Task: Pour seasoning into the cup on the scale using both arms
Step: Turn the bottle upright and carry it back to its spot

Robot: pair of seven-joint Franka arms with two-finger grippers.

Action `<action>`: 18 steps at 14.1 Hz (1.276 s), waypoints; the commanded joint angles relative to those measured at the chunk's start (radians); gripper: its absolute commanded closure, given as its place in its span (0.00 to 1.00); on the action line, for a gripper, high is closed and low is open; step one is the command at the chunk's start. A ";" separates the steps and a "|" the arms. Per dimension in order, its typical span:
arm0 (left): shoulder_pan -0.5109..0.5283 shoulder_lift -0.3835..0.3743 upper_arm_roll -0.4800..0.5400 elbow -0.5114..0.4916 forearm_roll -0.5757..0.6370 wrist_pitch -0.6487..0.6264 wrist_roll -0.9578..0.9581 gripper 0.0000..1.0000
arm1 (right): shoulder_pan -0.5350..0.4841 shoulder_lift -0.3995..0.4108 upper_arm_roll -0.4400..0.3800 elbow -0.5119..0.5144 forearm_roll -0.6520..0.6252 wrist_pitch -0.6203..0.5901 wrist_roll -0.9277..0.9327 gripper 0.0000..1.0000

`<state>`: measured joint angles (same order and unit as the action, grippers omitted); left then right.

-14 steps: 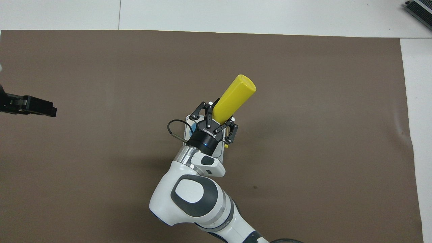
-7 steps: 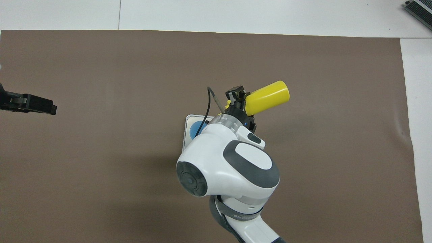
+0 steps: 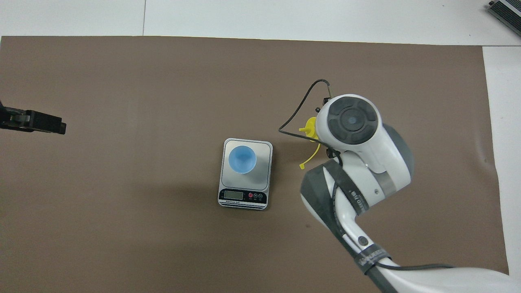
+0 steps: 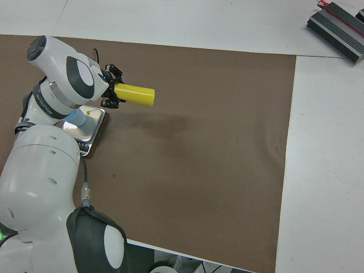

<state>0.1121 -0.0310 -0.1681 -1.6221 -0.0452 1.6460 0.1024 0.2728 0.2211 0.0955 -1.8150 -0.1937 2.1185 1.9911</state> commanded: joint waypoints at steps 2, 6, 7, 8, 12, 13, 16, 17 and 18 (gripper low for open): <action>-0.035 -0.033 0.022 -0.050 0.019 0.012 0.010 0.00 | -0.176 -0.009 0.013 -0.052 0.317 0.018 -0.318 1.00; -0.023 -0.043 0.022 -0.050 0.019 0.000 0.007 0.00 | -0.297 -0.020 0.013 -0.104 0.607 0.003 -0.555 1.00; -0.023 -0.043 0.021 -0.050 0.019 0.000 0.006 0.00 | -0.325 -0.023 0.012 -0.113 0.681 -0.021 -0.631 1.00; -0.022 -0.043 0.021 -0.050 0.019 0.000 0.006 0.00 | -0.354 -0.023 0.012 -0.116 0.733 -0.053 -0.699 1.00; -0.020 -0.043 0.021 -0.050 0.019 0.003 0.006 0.00 | -0.440 -0.035 0.012 -0.127 0.867 -0.193 -0.816 1.00; -0.020 -0.041 0.021 -0.050 0.019 0.003 0.006 0.00 | -0.464 -0.046 0.012 -0.142 0.893 -0.210 -0.854 1.00; -0.020 -0.041 0.021 -0.050 0.019 0.003 0.006 0.00 | -0.515 -0.052 0.012 -0.190 0.922 -0.244 -1.006 1.00; -0.020 -0.041 0.021 -0.050 0.019 0.003 0.006 0.00 | -0.517 -0.054 0.012 -0.191 0.922 -0.264 -1.049 1.00; -0.020 -0.041 0.021 -0.050 0.019 0.003 0.006 0.00 | -0.517 -0.058 0.009 -0.190 0.922 -0.281 -1.060 1.00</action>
<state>0.0970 -0.0423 -0.1560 -1.6399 -0.0422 1.6443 0.1024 -0.2298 0.2049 0.0943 -1.9702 0.6934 1.8636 0.9930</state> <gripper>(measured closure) 0.000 0.454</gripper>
